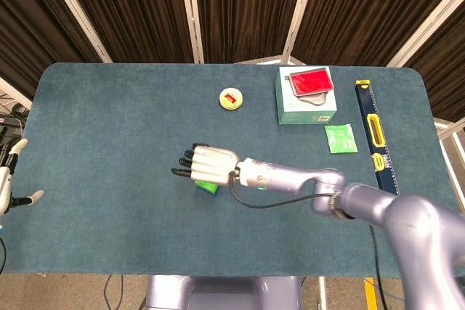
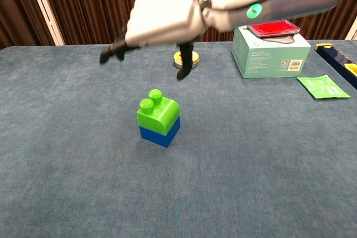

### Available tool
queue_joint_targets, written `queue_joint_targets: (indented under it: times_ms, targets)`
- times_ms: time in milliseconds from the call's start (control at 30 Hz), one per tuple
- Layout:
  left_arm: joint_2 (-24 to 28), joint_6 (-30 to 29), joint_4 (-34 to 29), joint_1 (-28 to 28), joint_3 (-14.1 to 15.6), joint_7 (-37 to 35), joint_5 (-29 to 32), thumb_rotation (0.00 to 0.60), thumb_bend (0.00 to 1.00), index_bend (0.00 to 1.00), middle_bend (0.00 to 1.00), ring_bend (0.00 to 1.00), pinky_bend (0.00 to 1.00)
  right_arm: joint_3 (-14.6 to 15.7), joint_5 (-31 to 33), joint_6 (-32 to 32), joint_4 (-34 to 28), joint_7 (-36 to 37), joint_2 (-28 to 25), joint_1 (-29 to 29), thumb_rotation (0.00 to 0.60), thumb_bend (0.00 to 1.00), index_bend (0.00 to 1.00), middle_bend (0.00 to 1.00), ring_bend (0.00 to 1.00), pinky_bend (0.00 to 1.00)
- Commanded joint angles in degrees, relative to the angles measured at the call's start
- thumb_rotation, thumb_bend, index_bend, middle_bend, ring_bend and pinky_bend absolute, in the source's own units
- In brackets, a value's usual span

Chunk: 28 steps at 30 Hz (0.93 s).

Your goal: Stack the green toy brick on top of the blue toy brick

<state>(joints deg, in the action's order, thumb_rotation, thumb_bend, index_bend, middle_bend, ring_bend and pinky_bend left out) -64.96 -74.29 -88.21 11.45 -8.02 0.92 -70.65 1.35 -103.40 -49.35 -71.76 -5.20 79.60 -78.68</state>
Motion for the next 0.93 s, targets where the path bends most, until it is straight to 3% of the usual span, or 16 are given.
queue_joint_targets:
  times_ms: [33, 167, 267, 433, 500, 733, 933]
  targets:
    - [0.3, -1.2, -0.8, -0.3, 0.4, -0.4, -1.7, 0.6, 0.0, 0.0, 0.0, 0.0, 0.0, -2.7, 5.4, -5.7, -9.5, -6.9, -9.9, 6.8, 0.6, 0.09, 0.07, 0.21, 0.27, 0.47]
    - [0.8, -2.5, -1.9, -0.7, 1.0, -1.1, -4.0, 0.6, 0.0, 0.0, 0.0, 0.0, 0.0, -3.3, 10.0, -11.4, -15.7, -11.7, -15.5, 14.1, 0.6, 0.09, 0.07, 0.21, 0.26, 0.4]
    - [1.3, -3.7, -2.9, -1.1, 1.5, -1.6, -6.0, 0.6, 0.0, 0.0, 0.0, 0.0, 0.0, -3.4, 13.6, -18.4, -19.3, -14.7, -18.5, 21.4, 0.6, 0.07, 0.06, 0.2, 0.21, 0.28]
    - [2.0, -6.0, -4.7, -1.7, 2.4, -1.9, -9.5, 0.6, 0.0, 0.0, 0.0, 0.0, 0.0, -2.5, 22.1, -30.4, -25.4, -13.1, -21.7, 35.2, 0.6, 0.0, 0.05, 0.09, 0.05, 0.05]
    - [2.2, -7.1, -5.4, -2.1, 2.8, -1.6, -10.8, 0.6, 0.0, 0.0, 0.0, 0.0, 0.0, -1.4, 23.5, -34.7, -27.3, -11.7, -22.6, 40.4, 0.6, 0.0, 0.04, 0.04, 0.01, 0.01]
    - [2.8, -8.7, -7.5, -2.8, 3.6, -0.6, -12.9, 0.6, 0.0, 0.0, 0.0, 0.0, 0.0, 1.4, 25.4, -41.3, -25.6, -8.7, -21.6, 51.4, 0.6, 0.0, 0.02, 0.0, 0.0, 0.0]
    - [3.0, -8.6, -8.2, -2.8, 4.2, -0.6, -13.8, 0.6, 0.0, 0.0, 0.0, 0.0, 0.0, 2.7, 25.6, -42.0, -21.9, -7.8, -19.5, 56.6, 0.6, 0.0, 0.02, 0.0, 0.0, 0.0]
